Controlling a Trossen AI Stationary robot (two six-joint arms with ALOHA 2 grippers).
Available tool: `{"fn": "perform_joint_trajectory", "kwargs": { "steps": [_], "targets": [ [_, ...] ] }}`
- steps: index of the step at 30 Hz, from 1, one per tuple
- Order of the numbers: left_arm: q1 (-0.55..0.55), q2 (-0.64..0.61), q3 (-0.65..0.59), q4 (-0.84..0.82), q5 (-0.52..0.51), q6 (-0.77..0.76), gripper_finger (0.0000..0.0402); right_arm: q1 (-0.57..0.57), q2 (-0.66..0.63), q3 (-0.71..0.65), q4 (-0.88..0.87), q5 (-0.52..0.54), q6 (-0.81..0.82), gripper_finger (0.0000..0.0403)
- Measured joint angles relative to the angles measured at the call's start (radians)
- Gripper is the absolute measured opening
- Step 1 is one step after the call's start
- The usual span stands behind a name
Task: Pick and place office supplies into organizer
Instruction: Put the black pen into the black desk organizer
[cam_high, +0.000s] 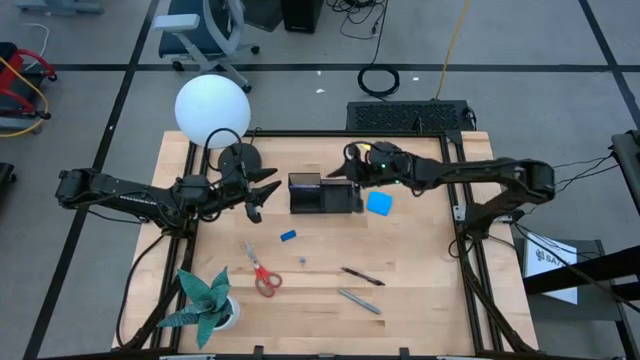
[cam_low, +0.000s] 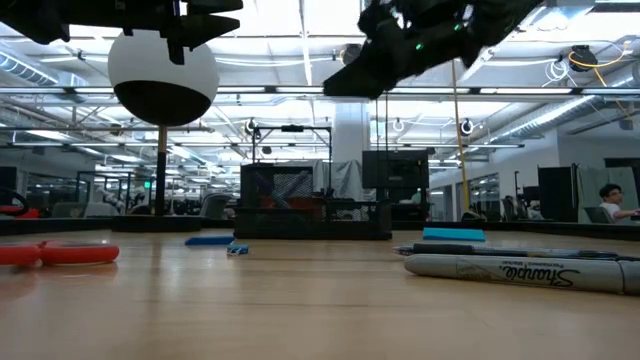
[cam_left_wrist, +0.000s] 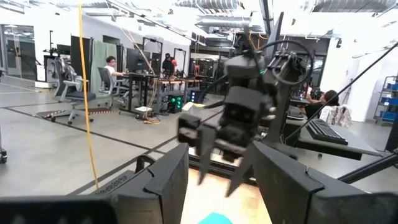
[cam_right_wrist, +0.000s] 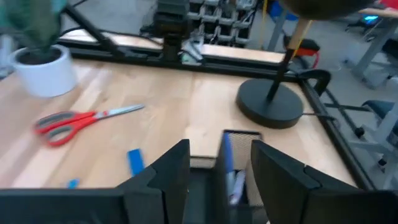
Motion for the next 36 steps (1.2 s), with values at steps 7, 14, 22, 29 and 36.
{"fn": "perform_joint_trajectory", "kwargs": {
  "steps": [7, 14, 22, 29, 36],
  "targets": [
    [0.0, 0.0, 0.0, 0.001, 0.0, 0.0, 0.0184, 0.102, -0.119, 0.0, -0.22, 0.0, -0.03, 0.0159],
    [0.0, 0.0, 0.0, 0.0, 0.0, 0.0, 0.0184, 0.194, -0.154, 0.0, -0.243, 0.0, -0.001, 0.0155],
    [0.0, 0.0, 0.0, -0.001, -0.007, 0.001, 0.0184, 0.269, -0.15, -0.001, -0.258, 0.002, 0.003, 0.0151],
    [0.0, 0.0, 0.0, -0.002, -0.007, 0.001, 0.0184, 0.288, -0.15, -0.044, -0.272, 0.003, 0.065, 0.015],
    [0.0, 0.0, 0.0, -0.002, -0.009, 0.001, 0.0184, 0.288, -0.15, -0.066, -0.281, 0.137, 0.158, 0.0144]
  ]
}}
